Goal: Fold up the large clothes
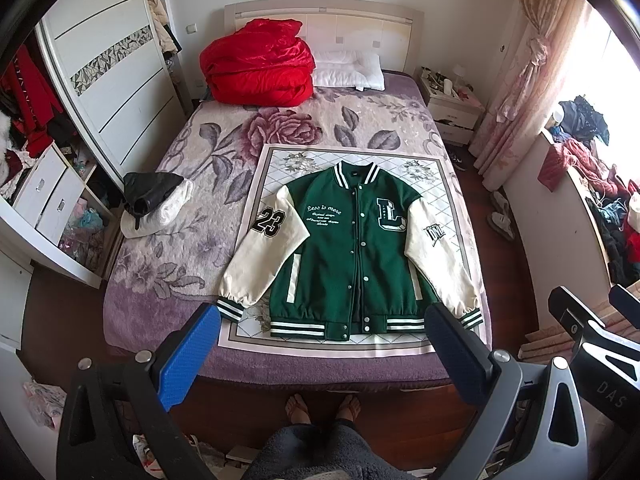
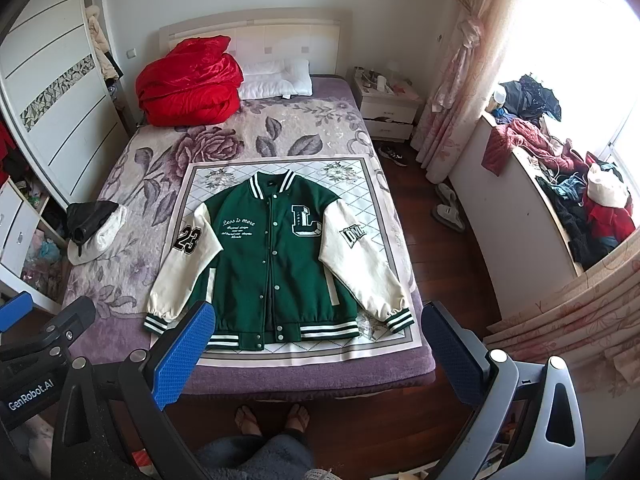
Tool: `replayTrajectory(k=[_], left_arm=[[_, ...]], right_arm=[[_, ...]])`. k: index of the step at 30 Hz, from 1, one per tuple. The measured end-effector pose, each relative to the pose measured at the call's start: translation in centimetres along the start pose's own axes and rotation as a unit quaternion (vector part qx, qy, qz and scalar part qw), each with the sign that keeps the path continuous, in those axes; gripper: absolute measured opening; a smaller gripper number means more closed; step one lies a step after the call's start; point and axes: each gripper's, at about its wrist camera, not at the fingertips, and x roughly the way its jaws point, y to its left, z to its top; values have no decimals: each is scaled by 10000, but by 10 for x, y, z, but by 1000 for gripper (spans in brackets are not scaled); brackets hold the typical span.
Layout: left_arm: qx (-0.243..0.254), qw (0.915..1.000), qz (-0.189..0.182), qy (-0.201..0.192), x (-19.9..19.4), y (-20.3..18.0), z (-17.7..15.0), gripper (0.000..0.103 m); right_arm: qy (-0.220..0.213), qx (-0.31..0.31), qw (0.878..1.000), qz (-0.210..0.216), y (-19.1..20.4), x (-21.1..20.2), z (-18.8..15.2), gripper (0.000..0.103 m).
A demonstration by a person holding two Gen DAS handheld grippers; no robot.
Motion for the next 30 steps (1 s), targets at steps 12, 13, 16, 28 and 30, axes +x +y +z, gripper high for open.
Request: replayTrajectory(k=[12,13,16,28,30], left_arm=[[3,10000,-15,14,-1,0,1,103],[0,10000,-19,16,0,0,1,103],[7,10000,-18,14,0,0,0,103],[-8,10000,-33,13,1,-3,4,103],[0,10000,-19,1,1,-4,4,103]], right_arm=[[-12,-8,10000,6,2,-1,3,103],[-10,-14,10000,-2,2,0,3,103],[-13,-5,10000,5,2,-1,3,103],[-22,4,10000,-12,2,-4,5,103],[-20,0,10000,-8,1,-3,5,103]])
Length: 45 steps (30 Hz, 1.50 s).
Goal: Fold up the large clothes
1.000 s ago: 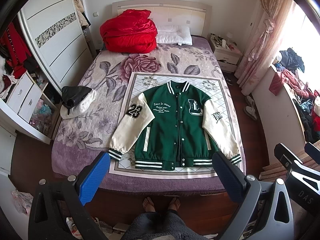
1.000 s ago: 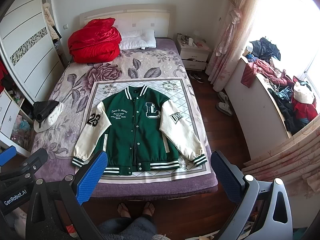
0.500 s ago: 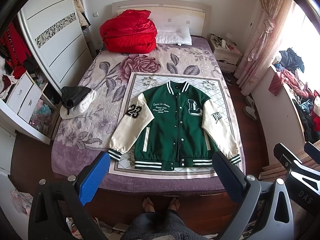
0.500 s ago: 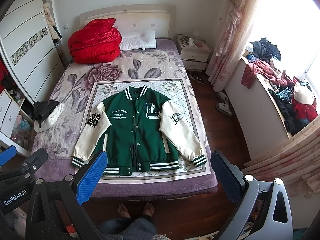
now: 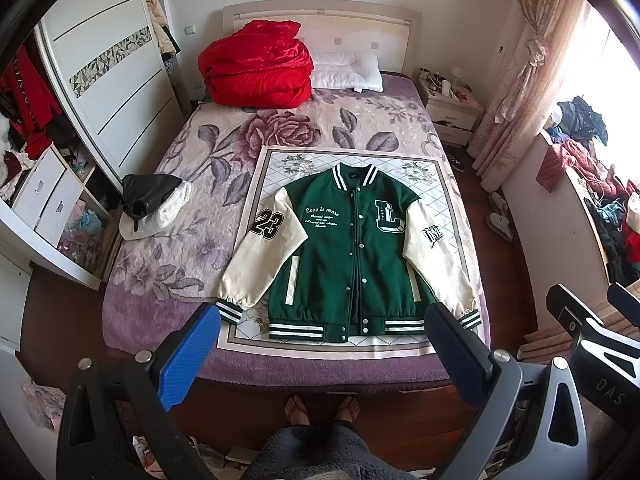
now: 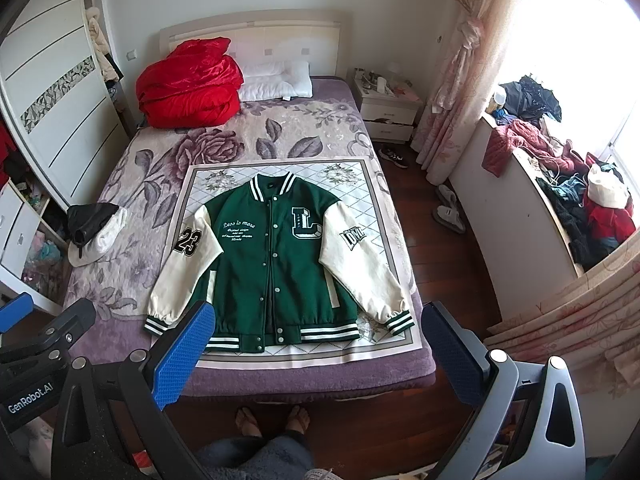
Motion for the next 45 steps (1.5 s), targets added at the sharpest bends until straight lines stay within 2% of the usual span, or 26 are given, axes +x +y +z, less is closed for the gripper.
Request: replayTrajectory(k=[11,14,18,23,24,25,26,27,29,30,31,32,34,35,36,40,41,45], left_arm=[[13,10000,-69,28,0,-6,14,103],[46,9999,-121,68,11,-4,20,103],[85,9998,97,-143,42,1,32,103],[192,9986,416,-250,116,5,45,103],[237,9980,524,-272,132,4,45,103],[288,9972,648,-253,150,1,46,103],[316,9965,755,-171,171,-3,46,103],[308,9962,815,-82,189,-6,44,103],[243,9952,917,245,230,-13,41,103],[203,9943,970,391,252,-19,39,103],[192,9926,1073,531,271,-25,36,103],[193,9913,1150,616,286,-30,33,103],[198,9880,1301,809,321,-44,27,103],[177,9863,1353,923,342,-51,24,103],[163,9848,1391,1027,363,-57,20,103],[179,9770,1540,1463,437,-80,5,103],[211,9746,1603,1551,457,-86,0,103],[317,9696,1630,1798,512,-110,-14,103]], right_arm=[[17,9,10000,-26,-1,0,0,103],[58,24,10000,-69,7,7,11,103],[101,244,9996,-115,2,29,16,103],[411,979,9942,-185,-30,108,2,103],[514,1221,9910,-202,-45,130,-5,100],[613,1469,9871,-154,-59,150,-13,85],[674,1705,9830,-73,-76,175,-22,63],[815,1876,9788,-85,-89,197,-30,57],[1244,2442,9617,52,-122,251,-54,56],[1408,2861,9474,287,-141,282,-69,58],[1593,3340,9275,522,-163,317,-87,65],[1694,3648,9131,665,-176,341,-101,71],[1864,4449,8704,989,-214,411,-143,73],[1992,4670,8556,1009,-230,445,-161,73],[2067,4812,8462,979,-242,470,-177,73],[2053,5598,7975,922,-288,576,-241,73],[2076,5677,7912,929,-296,598,-249,73],[2211,6230,7440,973,-319,680,-287,73]])
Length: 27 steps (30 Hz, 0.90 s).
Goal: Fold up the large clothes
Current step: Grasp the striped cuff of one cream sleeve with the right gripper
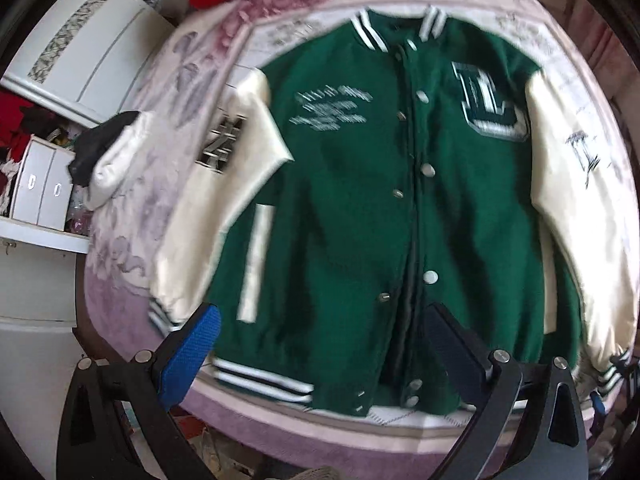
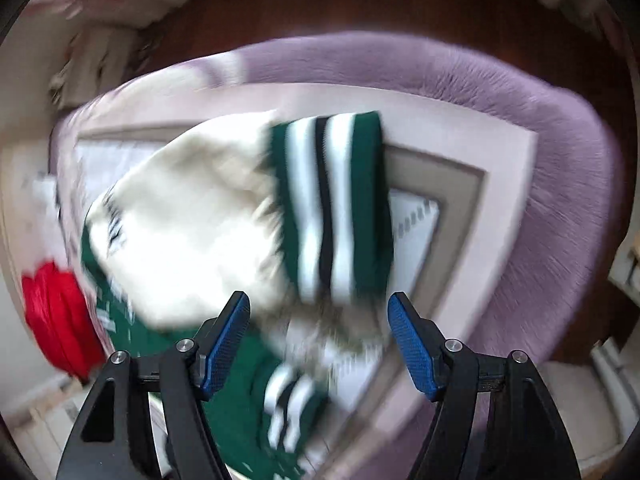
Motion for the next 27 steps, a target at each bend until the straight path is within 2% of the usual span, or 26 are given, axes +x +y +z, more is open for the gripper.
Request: replayTrajectory(k=[1,3,5,8,10,11,12,14,17,20,22,24,25,26,27], left_arm=[[61,10000,-16,39,10,-11,1,103],[219,9997,-35,86,27,-32,4,103],[395,9991,-54,109,38,-52,3,103],[588,9981,-140,108,48,-75,3,103],[705,9973,-187,67,54,-87,3,103],[754,9969,-205,72,57,-92,4,103],[800,9965,-230,86,60,-97,4,103],[854,9959,-285,117,65,-104,5,103],[956,9949,-293,154,72,-112,10,103],[968,9949,-268,112,80,-118,19,103],[938,9953,-249,48,85,-120,26,103],[878,9959,-239,-7,89,-121,36,103],[848,9961,-236,-37,91,-121,40,103],[807,9964,-237,-72,92,-120,45,103],[760,9967,-247,-104,93,-117,50,103]], right_arm=[[-12,119,9998,174,-3,13,9,74],[-337,243,9989,212,-3,19,18,65],[-912,118,9957,123,3,6,17,37],[-1370,-181,9904,-23,17,-19,13,32],[-1306,-378,9898,-416,24,-22,13,33],[-1178,-281,9918,-407,22,-22,10,37],[-1054,-128,9941,-240,18,-22,7,41],[-901,395,9942,440,1,-26,-7,55],[-522,649,9873,1354,-4,-4,-20,61],[-339,690,9836,1634,7,37,-11,61],[-557,713,9795,1800,17,53,-1,64],[-952,764,9745,1882,29,56,6,66],[-1156,802,9718,1894,34,55,5,60],[-1372,825,9694,1861,39,55,4,14],[-1529,828,9688,1768,47,56,5,9]])
